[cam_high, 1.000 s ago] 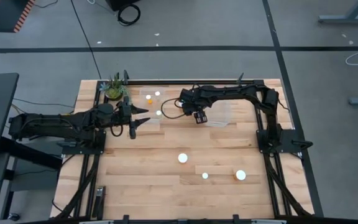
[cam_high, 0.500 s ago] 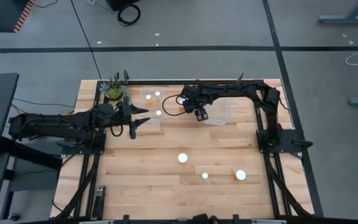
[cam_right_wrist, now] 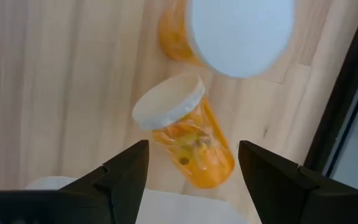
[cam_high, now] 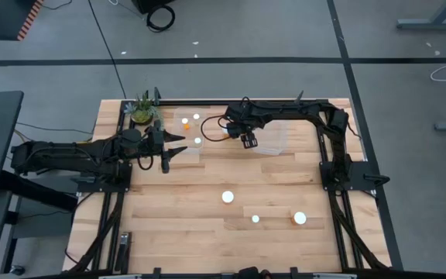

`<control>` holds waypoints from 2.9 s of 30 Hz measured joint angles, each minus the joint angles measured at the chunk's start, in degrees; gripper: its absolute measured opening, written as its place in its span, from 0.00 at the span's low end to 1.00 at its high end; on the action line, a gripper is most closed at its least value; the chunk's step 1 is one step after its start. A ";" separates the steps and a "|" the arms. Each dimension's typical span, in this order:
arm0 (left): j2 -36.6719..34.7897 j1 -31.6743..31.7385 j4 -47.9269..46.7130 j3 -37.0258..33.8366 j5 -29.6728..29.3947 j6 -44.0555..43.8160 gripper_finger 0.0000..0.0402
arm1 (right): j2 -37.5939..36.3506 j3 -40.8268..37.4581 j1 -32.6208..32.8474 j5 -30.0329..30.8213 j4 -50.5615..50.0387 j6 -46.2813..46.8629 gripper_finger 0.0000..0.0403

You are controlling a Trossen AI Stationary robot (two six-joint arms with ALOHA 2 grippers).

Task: Pick and place medicine bottles into bin by pill shape (circle, oval)
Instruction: Put the large orange pill bottle into the right transparent bin

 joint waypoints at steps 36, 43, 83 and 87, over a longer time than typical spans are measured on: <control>0.00 -0.01 -0.54 0.00 0.00 -0.04 0.43 | 0.11 6.40 0.24 -8.04 11.65 17.79 0.65; 0.00 -0.01 -0.54 0.00 0.00 -0.04 0.43 | 0.12 2.97 -1.21 -9.87 13.26 20.79 0.75; -0.01 0.00 -0.49 0.00 0.00 -0.08 0.43 | 0.11 -1.49 -2.41 -15.16 15.65 25.21 0.60; -0.01 0.00 -0.49 0.01 0.00 -0.09 0.43 | 0.04 -1.52 -2.42 -15.10 15.38 25.09 0.57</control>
